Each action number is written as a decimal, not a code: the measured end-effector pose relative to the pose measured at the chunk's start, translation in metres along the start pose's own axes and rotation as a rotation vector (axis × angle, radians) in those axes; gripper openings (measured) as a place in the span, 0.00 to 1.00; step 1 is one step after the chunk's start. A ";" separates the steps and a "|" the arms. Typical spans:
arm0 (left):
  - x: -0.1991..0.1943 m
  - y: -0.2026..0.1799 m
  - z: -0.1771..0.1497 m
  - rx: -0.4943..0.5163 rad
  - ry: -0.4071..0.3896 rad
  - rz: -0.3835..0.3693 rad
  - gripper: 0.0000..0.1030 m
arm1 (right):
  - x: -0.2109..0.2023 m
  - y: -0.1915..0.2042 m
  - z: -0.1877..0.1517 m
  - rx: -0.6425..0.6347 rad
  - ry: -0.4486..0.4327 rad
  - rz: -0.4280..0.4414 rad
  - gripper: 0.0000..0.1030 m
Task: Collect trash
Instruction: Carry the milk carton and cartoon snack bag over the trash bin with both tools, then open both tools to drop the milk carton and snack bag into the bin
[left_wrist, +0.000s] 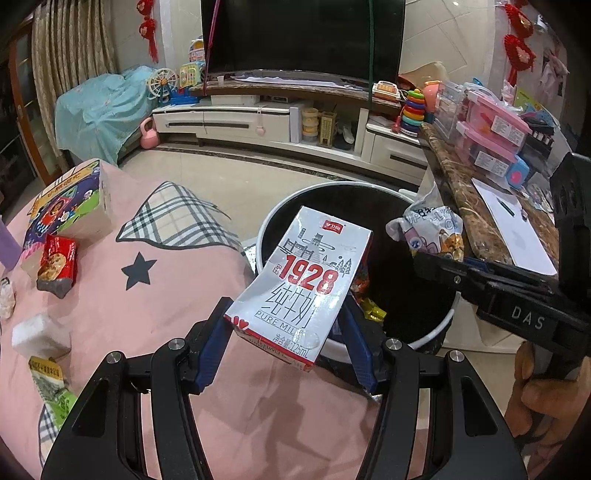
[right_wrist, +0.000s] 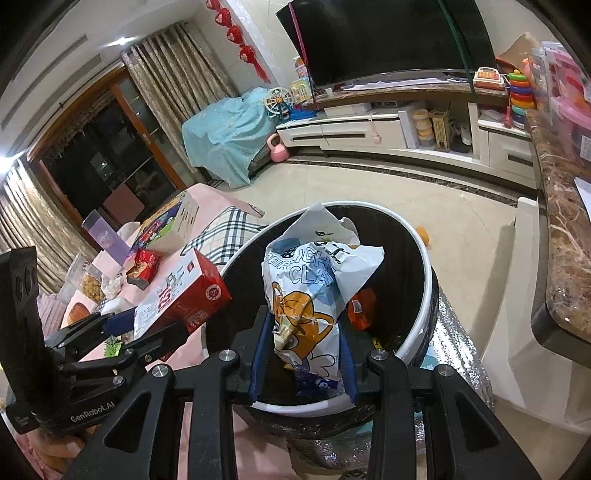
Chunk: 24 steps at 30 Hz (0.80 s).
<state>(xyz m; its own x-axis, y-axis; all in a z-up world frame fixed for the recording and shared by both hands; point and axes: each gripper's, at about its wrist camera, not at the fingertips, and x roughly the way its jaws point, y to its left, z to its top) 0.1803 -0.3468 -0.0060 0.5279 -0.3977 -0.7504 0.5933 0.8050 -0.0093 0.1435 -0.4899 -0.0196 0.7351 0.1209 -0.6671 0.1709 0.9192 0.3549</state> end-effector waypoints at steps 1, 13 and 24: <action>0.001 0.000 0.000 0.002 0.001 0.000 0.56 | 0.001 0.000 0.000 0.001 0.003 -0.001 0.32; 0.012 -0.011 0.008 0.026 0.011 -0.003 0.56 | 0.002 -0.003 0.008 0.001 0.003 -0.015 0.34; 0.017 -0.013 0.014 0.025 0.021 -0.002 0.56 | 0.006 -0.008 0.014 -0.003 0.019 -0.027 0.35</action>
<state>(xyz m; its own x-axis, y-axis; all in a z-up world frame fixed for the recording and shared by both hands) 0.1898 -0.3698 -0.0095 0.5143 -0.3895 -0.7641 0.6092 0.7930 0.0058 0.1554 -0.5019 -0.0173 0.7178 0.1033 -0.6885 0.1882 0.9233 0.3347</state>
